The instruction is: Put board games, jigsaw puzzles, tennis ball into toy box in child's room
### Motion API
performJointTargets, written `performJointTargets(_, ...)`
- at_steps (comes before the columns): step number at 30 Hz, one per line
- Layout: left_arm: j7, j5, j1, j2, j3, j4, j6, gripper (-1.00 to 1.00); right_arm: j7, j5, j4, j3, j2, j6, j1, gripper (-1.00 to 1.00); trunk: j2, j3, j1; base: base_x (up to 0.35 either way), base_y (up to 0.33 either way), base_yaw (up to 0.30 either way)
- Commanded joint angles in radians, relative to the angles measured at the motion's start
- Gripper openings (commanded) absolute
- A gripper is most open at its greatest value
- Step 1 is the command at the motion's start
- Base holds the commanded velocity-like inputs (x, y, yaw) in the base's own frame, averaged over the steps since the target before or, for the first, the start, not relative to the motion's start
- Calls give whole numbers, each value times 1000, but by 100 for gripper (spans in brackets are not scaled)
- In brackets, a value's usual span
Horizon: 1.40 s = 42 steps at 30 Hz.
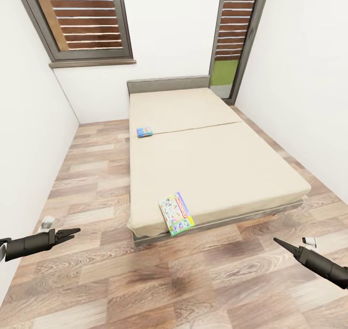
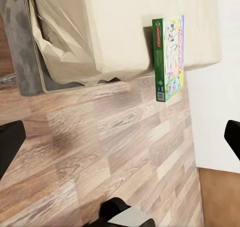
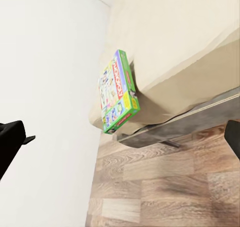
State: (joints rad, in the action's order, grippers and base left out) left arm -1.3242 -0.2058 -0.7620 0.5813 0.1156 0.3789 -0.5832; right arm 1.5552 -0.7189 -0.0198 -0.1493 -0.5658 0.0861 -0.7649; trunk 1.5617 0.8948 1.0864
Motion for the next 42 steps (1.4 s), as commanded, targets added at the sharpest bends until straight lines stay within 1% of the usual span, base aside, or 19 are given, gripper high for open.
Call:
performJointTargets(1, -3, -1, 0, 0, 1, 0, -10, 100, 3, -8, 0, -9, 0, 9, -1, 100, 0, -1, 0, 0, 0, 0)
performJointTargets(22, -1, -2, 0, -1, -1, 0, -10, 100, 2, -7, 0, -10, 0, 8, -1, 100, 0, -35, 0, 0, 0, 0)
performJointTargets(29, -1, -1, 0, -1, -1, 0, -10, 100, 3, -10, 1, -10, 1, -15, -1, 100, 0, -47, 0, 0, 0, 0)
performJointTargets(42, -3, -1, 0, -1, -1, 0, 17, 100, 2, -11, 3, -10, 1, -27, -1, 100, 0, -68, 0, 0, 0, 0)
